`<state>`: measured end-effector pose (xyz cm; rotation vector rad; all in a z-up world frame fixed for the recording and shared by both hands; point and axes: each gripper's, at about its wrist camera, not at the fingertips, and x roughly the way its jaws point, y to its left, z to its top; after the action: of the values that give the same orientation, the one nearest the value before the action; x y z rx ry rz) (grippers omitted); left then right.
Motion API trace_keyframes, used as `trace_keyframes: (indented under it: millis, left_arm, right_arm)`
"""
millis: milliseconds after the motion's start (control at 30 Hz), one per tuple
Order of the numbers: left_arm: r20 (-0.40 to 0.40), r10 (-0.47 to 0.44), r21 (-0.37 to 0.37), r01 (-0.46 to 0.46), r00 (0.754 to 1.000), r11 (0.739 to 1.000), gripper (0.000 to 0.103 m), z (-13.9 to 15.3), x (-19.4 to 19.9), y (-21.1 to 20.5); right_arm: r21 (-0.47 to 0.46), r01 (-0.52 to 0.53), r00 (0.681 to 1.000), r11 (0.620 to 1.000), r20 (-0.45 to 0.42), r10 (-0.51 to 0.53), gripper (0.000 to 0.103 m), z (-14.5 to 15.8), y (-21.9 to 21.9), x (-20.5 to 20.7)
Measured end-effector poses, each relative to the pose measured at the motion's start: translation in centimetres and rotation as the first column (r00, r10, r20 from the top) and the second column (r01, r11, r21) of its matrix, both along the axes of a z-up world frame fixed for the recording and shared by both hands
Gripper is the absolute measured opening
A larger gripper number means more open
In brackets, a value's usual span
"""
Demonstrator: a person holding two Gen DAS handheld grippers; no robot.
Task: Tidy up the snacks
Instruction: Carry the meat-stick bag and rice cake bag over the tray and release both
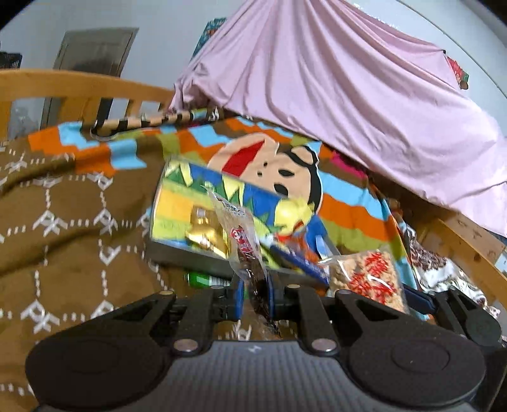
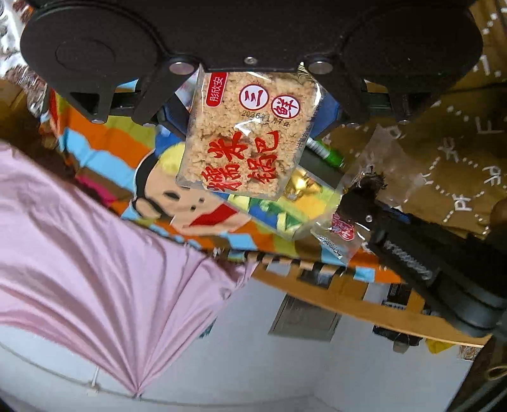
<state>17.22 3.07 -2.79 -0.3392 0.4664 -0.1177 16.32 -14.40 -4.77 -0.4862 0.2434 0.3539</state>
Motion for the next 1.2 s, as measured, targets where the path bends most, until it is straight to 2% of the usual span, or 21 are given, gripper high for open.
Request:
trace_keyframes:
  millis: [333,600,733,933,1033,1200]
  left_arm:
    - [0.095,0.027,0.007,-0.028,0.995,1.000,0.016,2.0,6.5,1.2]
    - [0.142,0.063,-0.009,-0.063,0.988,0.998,0.016,0.4,12.7,2.6]
    - [0.119,0.063,-0.016,-0.061,0.991,0.998,0.016,-1.0,15.0,2.9]
    - [0.051,0.041,-0.008,-0.041,0.998,0.999,0.016,-3.1,16.9,2.8]
    - [0.013,0.045,-0.002,-0.045,0.999,0.999,0.016,-3.8,17.5,2.9]
    - [-0.040,0.060,0.006,-0.060,0.997,0.998,0.016,-4.5,18.2,3.3]
  right_arm:
    - [0.042,0.024,0.994,0.999,0.101,-0.028,0.082,0.9,0.6,5.9]
    - [0.104,0.052,0.988,0.993,0.138,-0.066,0.082,0.9,1.4,12.8]
    - [0.138,0.075,0.990,0.988,0.111,-0.090,0.082,0.4,1.7,16.1]
    - [0.161,0.110,0.994,0.981,-0.005,-0.110,0.082,-1.3,1.7,19.8]
    - [0.140,0.129,0.990,0.982,-0.072,-0.120,0.082,-2.5,1.8,21.1]
    - [0.103,0.141,0.984,0.985,-0.123,-0.128,0.082,-4.0,2.4,21.7]
